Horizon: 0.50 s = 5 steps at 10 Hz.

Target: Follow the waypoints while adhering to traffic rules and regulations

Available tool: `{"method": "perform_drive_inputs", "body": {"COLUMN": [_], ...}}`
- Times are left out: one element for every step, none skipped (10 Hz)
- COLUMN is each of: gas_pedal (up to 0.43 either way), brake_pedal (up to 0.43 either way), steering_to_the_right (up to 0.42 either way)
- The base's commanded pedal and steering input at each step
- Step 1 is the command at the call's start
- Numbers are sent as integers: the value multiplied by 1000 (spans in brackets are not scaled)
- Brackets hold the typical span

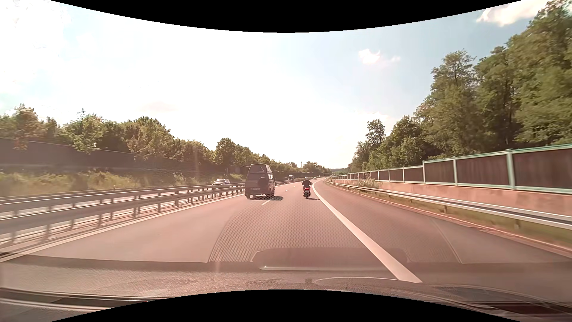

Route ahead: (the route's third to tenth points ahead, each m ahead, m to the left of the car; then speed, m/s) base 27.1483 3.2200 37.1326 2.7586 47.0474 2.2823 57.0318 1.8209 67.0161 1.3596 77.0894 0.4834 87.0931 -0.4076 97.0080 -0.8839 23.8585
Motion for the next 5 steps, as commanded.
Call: {"method": "perform_drive_inputs", "body": {"gas_pedal": [220,209,209,197,189], "brake_pedal": [12,12,12,12,12], "steering_to_the_right": [3,3,3,3,3]}}
